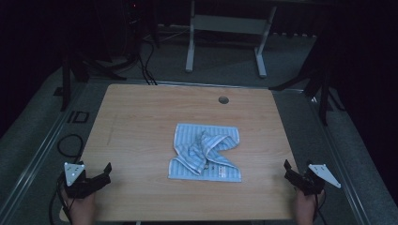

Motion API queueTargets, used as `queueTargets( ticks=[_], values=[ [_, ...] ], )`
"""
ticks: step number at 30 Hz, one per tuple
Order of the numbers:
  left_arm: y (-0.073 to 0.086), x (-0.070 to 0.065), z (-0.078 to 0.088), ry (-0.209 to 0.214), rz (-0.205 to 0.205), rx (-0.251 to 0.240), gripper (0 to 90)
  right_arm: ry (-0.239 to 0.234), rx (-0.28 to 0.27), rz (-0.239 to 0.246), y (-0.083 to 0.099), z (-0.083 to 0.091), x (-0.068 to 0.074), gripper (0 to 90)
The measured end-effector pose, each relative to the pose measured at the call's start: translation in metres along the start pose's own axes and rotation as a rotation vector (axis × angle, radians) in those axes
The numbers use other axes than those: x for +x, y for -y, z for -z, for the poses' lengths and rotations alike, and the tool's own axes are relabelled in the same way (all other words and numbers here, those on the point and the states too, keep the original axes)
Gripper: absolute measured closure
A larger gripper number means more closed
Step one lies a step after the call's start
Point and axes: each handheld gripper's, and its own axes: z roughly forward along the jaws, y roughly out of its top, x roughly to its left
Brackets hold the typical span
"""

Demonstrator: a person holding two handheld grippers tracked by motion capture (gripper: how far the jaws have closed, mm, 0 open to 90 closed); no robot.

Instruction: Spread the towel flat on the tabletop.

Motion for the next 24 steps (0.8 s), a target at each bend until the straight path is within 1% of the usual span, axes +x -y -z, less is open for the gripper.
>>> queueTargets(
  ticks=[1,5,6,7,8,9,11,12,13,14,15,16,17,18,19,20,21,22,23,24],
  values=[
    [0.000,-0.001,0.000,0.000,-0.003,0.007,1.6,-0.017,0.006,0.001,0.000,-0.001,0.000,13.5],
    [0.000,-0.001,-0.002,0.018,0.001,0.019,1.6,-0.018,0.017,0.010,-0.001,-0.002,0.001,13.4],
    [0.000,0.000,-0.002,0.032,0.015,0.034,1.6,-0.022,0.023,0.017,-0.001,-0.002,0.002,13.3],
    [0.000,0.000,-0.002,0.032,0.015,0.034,1.6,-0.033,0.036,0.022,-0.001,-0.003,0.002,12.9],
    [0.001,0.001,-0.002,0.041,0.020,0.041,1.6,-0.042,0.047,0.022,-0.001,-0.004,0.002,12.9],
    [0.001,0.001,-0.002,0.048,0.021,0.048,1.6,-0.042,0.047,0.022,-0.001,-0.004,0.002,12.9],
    [0.001,0.000,-0.003,0.053,0.017,0.065,1.6,-0.040,0.049,0.020,-0.001,-0.004,0.002,12.9],
    [0.001,-0.001,-0.004,0.054,0.015,0.072,1.6,-0.046,0.059,0.017,-0.002,-0.004,0.002,12.9],
    [0.000,-0.001,-0.004,0.059,0.013,0.074,1.6,-0.065,0.088,0.009,-0.002,-0.006,0.001,12.9],
    [0.000,-0.002,-0.004,0.067,0.009,0.074,1.6,-0.065,0.088,0.009,-0.002,-0.006,0.001,12.9],
    [-0.001,-0.001,-0.005,0.086,0.005,0.078,1.6,-0.072,0.095,0.006,-0.002,-0.006,0.001,12.9],
    [-0.003,0.000,-0.007,0.123,-0.003,0.101,1.6,-0.114,0.136,-0.008,-0.002,-0.008,0.001,12.7],
    [-0.003,0.000,-0.007,0.123,-0.003,0.101,1.6,-0.120,0.147,-0.002,-0.003,-0.009,0.002,12.5],
    [-0.003,0.001,-0.007,0.126,-0.010,0.111,1.6,-0.120,0.147,-0.002,-0.003,-0.009,0.002,12.5],
    [-0.005,0.001,-0.008,0.139,-0.013,0.125,1.6,-0.119,0.147,0.008,-0.003,-0.009,0.003,12.6],
    [-0.006,0.002,-0.008,0.153,-0.016,0.141,1.6,-0.162,0.180,0.033,-0.003,-0.011,0.004,11.3],
    [-0.007,0.003,-0.008,0.169,-0.023,0.151,1.6,-0.162,0.180,0.033,-0.003,-0.011,0.004,11.3],
    [-0.007,0.003,-0.008,0.169,-0.023,0.151,1.6,-0.162,0.180,0.033,-0.003,-0.011,0.004,11.3],
    [-0.010,0.004,-0.009,0.199,-0.050,0.188,1.6,-0.222,0.261,0.074,-0.004,-0.015,0.007,11.3],
    [-0.011,0.005,-0.009,0.218,-0.063,0.210,1.6,-0.222,0.261,0.074,-0.004,-0.015,0.007,11.3]
  ],
)
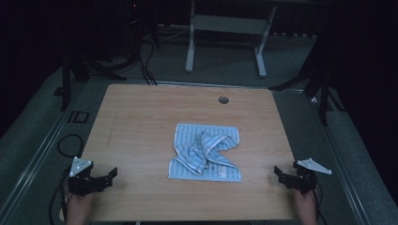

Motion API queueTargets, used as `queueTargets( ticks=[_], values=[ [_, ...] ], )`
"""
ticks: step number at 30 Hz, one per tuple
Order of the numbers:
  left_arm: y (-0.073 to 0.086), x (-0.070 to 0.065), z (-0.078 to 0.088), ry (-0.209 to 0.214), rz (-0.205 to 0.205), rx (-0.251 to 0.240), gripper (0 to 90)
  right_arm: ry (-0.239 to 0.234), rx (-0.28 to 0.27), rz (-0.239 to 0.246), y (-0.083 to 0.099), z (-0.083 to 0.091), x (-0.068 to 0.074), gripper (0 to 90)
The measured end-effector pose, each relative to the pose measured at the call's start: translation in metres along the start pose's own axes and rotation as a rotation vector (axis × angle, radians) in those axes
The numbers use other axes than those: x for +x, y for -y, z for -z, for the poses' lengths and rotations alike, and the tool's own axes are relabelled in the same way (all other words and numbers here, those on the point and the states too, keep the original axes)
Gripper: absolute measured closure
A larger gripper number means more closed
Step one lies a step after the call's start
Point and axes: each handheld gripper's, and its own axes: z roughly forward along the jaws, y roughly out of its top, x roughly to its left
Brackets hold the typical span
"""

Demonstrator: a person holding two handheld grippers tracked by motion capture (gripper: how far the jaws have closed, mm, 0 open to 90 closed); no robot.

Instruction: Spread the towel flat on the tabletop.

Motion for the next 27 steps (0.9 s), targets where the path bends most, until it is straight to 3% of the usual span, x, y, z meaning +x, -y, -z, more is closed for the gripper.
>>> queueTargets(
  ticks=[1,4,5,9,11,15,18,21,22,24,26,27],
  values=[
    [-0.002,0.002,0.000,0.074,-0.023,0.060,1.6,-0.015,0.019,0.032,0.001,0.000,0.002,11.3],
    [-0.003,0.002,0.000,0.104,-0.043,0.089,1.6,-0.022,0.029,0.043,0.001,0.000,0.003,11.3],
    [-0.005,0.001,0.002,0.141,-0.099,0.160,1.6,-0.034,0.037,0.049,0.000,0.001,0.003,11.3],
    [-0.010,-0.002,0.003,0.156,-0.169,0.252,1.6,-0.055,0.100,0.111,-0.005,0.006,0.002,11.4],
    [-0.012,-0.005,0.003,0.161,-0.210,0.293,1.6,-0.088,0.134,0.132,-0.011,0.008,0.002,11.4],
    [-0.017,-0.014,0.000,0.228,-0.282,0.372,1.6,-0.159,0.237,0.189,-0.022,0.010,0.003,11.4],
    [-0.021,-0.023,-0.002,0.232,-0.360,0.438,1.6,-0.216,0.309,0.222,-0.030,0.011,0.005,11.4],
    [-0.029,-0.029,-0.004,0.239,-0.400,0.476,1.6,-0.207,0.387,0.293,-0.038,0.011,0.011,13.7],
    [-0.031,-0.031,-0.004,0.223,-0.415,0.479,1.6,-0.215,0.409,0.306,-0.040,0.011,0.012,14.0],
    [-0.037,-0.034,-0.005,0.196,-0.424,0.493,1.6,-0.224,0.444,0.339,-0.045,0.012,0.016,14.7],
    [-0.043,-0.035,-0.006,0.197,-0.405,0.520,1.6,-0.250,0.483,0.348,-0.049,0.011,0.020,14.6],
    [-0.045,-0.036,-0.006,0.187,-0.422,0.538,1.6,-0.259,0.506,0.359,-0.050,0.011,0.021,14.6]
  ],
)
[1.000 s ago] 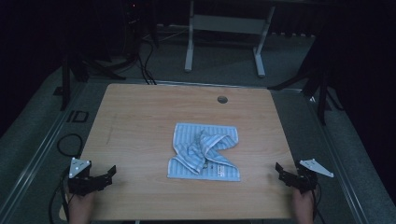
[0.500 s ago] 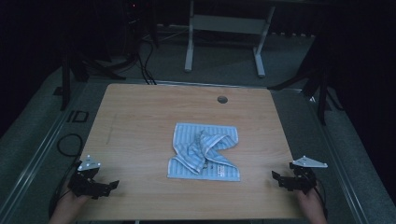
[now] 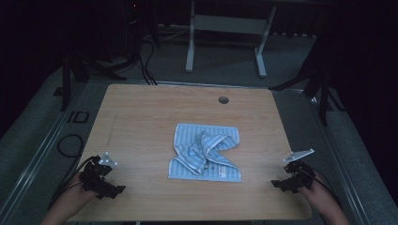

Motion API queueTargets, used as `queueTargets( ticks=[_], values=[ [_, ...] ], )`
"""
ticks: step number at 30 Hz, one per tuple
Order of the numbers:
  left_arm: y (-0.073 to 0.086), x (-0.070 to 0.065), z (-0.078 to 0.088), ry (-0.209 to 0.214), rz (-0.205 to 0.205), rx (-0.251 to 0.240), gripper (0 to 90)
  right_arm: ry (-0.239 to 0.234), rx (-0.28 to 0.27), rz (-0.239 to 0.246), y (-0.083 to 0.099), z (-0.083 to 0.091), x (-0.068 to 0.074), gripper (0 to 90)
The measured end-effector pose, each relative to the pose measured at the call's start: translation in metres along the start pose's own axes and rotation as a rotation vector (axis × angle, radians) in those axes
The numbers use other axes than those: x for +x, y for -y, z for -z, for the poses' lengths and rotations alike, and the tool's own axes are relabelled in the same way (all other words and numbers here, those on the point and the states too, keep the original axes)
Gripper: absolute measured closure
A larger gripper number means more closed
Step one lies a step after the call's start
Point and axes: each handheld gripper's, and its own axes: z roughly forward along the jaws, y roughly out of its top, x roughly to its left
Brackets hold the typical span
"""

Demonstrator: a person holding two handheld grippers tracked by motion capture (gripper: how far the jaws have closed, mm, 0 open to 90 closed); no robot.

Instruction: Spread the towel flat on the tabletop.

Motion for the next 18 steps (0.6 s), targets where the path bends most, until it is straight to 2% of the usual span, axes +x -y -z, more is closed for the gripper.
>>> queueTargets(
  ticks=[1,2,3,4,5,6,8,9,11,13,15,18],
  values=[
    [0.000,0.000,0.000,0.000,0.000,0.000,1.6,0.000,0.000,0.000,0.000,0.000,0.000,14.6],
    [-0.005,-0.001,0.000,-0.018,-0.020,0.047,1.6,-0.018,0.073,0.034,-0.005,-0.003,0.003,14.6],
    [-0.007,-0.002,0.000,-0.017,-0.022,0.064,1.6,-0.018,0.073,0.034,-0.005,-0.003,0.003,14.6],
    [-0.011,-0.003,-0.001,-0.011,-0.031,0.098,1.6,0.001,0.108,0.066,-0.009,-0.006,0.006,14.6],
    [-0.011,-0.003,-0.001,-0.011,-0.031,0.098,1.6,0.001,0.108,0.066,-0.009,-0.006,0.006,14.6],
    [-0.013,-0.004,0.000,-0.017,-0.036,0.119,1.6,0.006,0.125,0.080,-0.011,-0.008,0.007,14.6],
    [-0.015,-0.006,0.000,-0.011,-0.040,0.149,1.6,-0.010,0.185,0.102,-0.017,-0.010,0.009,14.5],
    [-0.016,-0.007,-0.001,-0.007,-0.039,0.168,1.6,-0.010,0.185,0.102,-0.017,-0.010,0.009,14.5],
    [-0.018,-0.009,-0.002,0.003,-0.059,0.209,1.6,-0.029,0.249,0.114,-0.021,-0.012,0.010,14.5],
    [-0.018,-0.013,-0.005,0.002,-0.097,0.257,1.6,-0.027,0.307,0.133,-0.024,-0.013,0.011,14.7],
    [-0.020,-0.016,-0.006,0.018,-0.126,0.295,1.6,-0.041,0.378,0.146,-0.026,-0.015,0.012,14.8],
    [-0.024,-0.017,-0.007,0.043,-0.122,0.318,1.6,-0.086,0.480,0.158,-0.032,-0.017,0.016,14.8]
  ],
)
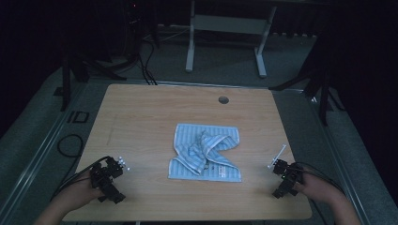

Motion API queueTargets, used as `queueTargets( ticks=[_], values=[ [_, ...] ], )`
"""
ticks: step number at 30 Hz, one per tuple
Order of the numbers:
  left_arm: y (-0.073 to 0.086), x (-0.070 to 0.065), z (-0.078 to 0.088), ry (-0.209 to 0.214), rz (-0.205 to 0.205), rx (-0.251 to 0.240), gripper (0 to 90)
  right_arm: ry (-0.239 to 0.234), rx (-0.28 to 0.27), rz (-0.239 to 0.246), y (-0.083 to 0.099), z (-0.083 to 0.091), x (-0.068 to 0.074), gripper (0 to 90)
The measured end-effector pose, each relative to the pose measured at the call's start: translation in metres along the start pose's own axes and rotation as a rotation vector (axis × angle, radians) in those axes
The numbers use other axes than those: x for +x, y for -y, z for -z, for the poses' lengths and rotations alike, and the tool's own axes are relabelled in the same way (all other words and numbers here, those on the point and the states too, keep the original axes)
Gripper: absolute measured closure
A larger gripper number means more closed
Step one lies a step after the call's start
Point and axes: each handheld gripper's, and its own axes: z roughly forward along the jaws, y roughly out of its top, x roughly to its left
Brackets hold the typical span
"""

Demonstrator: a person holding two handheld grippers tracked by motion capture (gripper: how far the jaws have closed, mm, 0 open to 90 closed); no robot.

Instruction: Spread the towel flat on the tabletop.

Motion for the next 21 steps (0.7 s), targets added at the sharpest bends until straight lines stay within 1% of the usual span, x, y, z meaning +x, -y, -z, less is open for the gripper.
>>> queueTargets(
  ticks=[1,2,3,4,5,6,7,8,9,11,12,14,16,18,21],
  values=[
    [-0.001,0.000,0.000,0.008,0.004,0.001,1.6,0.000,0.000,0.000,0.000,0.000,0.000,14.8],
    [-0.003,0.001,0.001,0.014,0.000,0.000,1.6,-0.003,0.013,0.005,-0.002,0.001,0.000,14.8],
    [-0.005,0.001,0.001,0.018,0.003,-0.005,1.6,-0.013,0.012,0.015,-0.005,0.003,0.001,14.7],
    [-0.009,0.001,0.002,-0.002,0.007,-0.029,1.6,-0.017,0.001,0.019,-0.007,0.004,0.001,14.7],
    [-0.009,0.001,0.002,-0.002,0.007,-0.029,1.6,-0.017,0.001,0.019,-0.007,0.004,0.001,14.7],
    [-0.011,0.001,0.002,-0.009,0.010,-0.040,1.6,-0.027,-0.010,0.018,-0.009,0.005,0.002,14.6],
    [-0.014,0.000,0.001,-0.003,0.014,-0.050,1.6,-0.037,-0.018,0.025,-0.010,0.006,0.003,14.6],
    [-0.014,0.000,0.001,-0.003,0.014,-0.050,1.6,-0.037,-0.018,0.025,-0.010,0.006,0.003,14.6],
    [-0.023,-0.002,-0.001,0.025,0.009,-0.054,1.6,-0.041,-0.032,0.038,-0.015,0.008,0.005,14.6],
    [-0.030,-0.005,-0.003,0.045,-0.007,-0.061,1.6,-0.004,-0.022,0.045,-0.019,0.007,0.006,14.6],
    [-0.033,-0.008,-0.004,0.056,-0.012,-0.060,1.6,-0.003,-0.017,0.049,-0.021,0.007,0.006,14.6],
    [-0.040,-0.012,-0.005,0.050,-0.029,-0.063,1.6,-0.006,-0.015,0.060,-0.023,0.005,0.009,14.6],
    [-0.046,-0.015,-0.007,0.055,-0.045,-0.061,1.6,0.013,-0.012,0.099,-0.025,0.003,0.014,14.0],
    [-0.052,-0.019,-0.010,0.057,-0.060,-0.052,1.6,0.013,-0.005,0.132,-0.027,0.001,0.018,13.5],
    [-0.062,-0.023,-0.012,0.058,-0.081,-0.031,1.6,0.010,0.014,0.154,-0.032,-0.001,0.023,13.5]
  ],
)
